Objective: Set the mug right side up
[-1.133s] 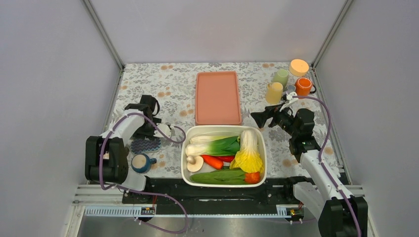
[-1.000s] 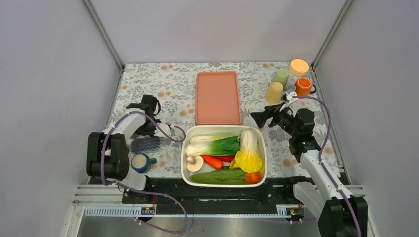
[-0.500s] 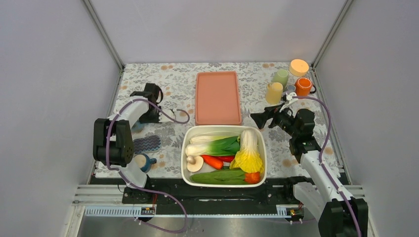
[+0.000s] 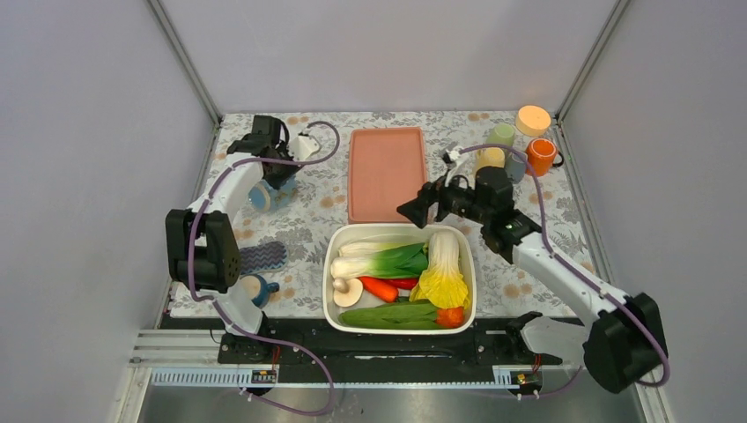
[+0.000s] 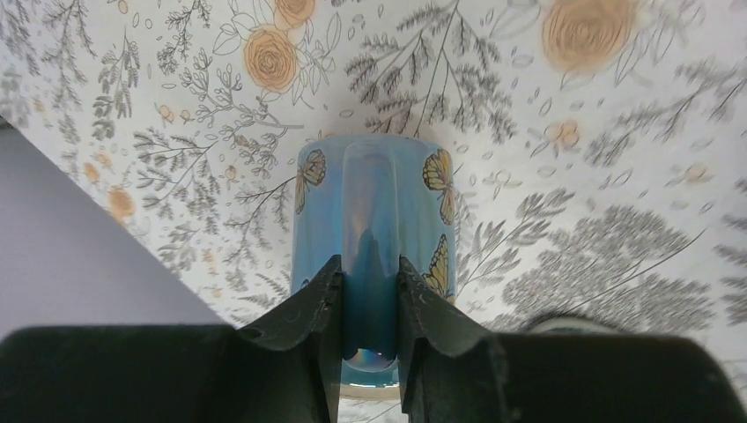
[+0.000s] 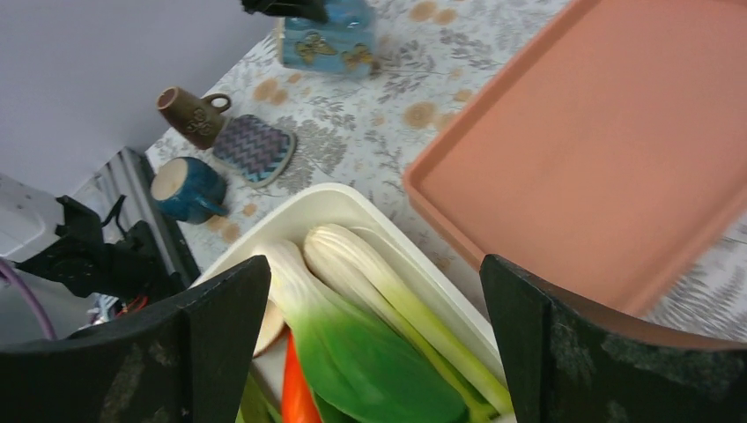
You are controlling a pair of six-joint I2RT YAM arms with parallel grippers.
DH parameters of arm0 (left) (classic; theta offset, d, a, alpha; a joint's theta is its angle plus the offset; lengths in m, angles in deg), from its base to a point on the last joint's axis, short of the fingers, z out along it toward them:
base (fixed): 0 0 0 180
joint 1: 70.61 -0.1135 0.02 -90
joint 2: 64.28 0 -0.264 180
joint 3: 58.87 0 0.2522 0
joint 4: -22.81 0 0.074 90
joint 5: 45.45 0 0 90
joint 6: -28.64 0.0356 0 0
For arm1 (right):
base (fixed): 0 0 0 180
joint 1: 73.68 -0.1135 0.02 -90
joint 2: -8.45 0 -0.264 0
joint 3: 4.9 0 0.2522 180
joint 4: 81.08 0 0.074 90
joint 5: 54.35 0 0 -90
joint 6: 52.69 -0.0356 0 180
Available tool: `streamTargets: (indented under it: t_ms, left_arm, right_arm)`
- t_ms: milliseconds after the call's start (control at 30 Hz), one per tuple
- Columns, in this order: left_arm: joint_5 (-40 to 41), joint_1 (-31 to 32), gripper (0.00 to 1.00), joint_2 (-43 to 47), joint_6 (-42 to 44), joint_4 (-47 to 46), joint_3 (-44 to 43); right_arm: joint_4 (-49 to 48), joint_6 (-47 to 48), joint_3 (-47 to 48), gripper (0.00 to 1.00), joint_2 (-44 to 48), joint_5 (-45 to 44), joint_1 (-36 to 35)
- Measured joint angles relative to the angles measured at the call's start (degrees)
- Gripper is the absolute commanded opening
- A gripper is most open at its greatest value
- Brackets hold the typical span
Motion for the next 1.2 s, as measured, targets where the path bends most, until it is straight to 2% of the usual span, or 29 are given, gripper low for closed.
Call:
streamTargets:
  t_ms: [100, 167, 267, 467, 733, 933, 1200]
  left_arm:
    - [-2.9, -0.4, 0.0, -0.4, -7.7, -1.6, -0.7]
    - [-5.8, -1.0, 0.0, -0.4, -12.5, -2.8, -0.7]
    - [-11.6, -2.1, 0.0, -0.3, -19.3, -4.0, -0.6]
    - [-23.1, -3.5, 0.0, 2.7, -27.6, -6.7, 2.8]
    - [-35.1, -3.9, 0.0, 7.2, -36.3, -12.2, 5.4]
    - [-39.3, -4.2, 0.0, 7.8, -38.6, -13.4, 5.4]
    - [-40.2, -4.2, 0.0, 8.0, -36.4, -12.2, 5.4]
  right_arm:
    - [-2.6, -2.7, 5.1, 0.98, -9.0, -0.2, -5.1]
    - [-3.8, -3.8, 6.1, 0.98, -11.4, 0.1, -7.1]
    - [-6.9, -6.7, 11.7, 0.98, -20.0, 1.3, -9.3]
    - [-9.7, -9.6, 25.8, 0.99, -36.0, 6.5, -10.0]
    - [-11.0, -11.0, 38.4, 0.99, -50.7, 12.9, -10.0]
    - [-11.0, -10.8, 40.4, 0.99, -54.2, 16.0, -10.0]
    - [-10.3, -6.2, 40.4, 0.99, -54.1, 15.8, -9.9]
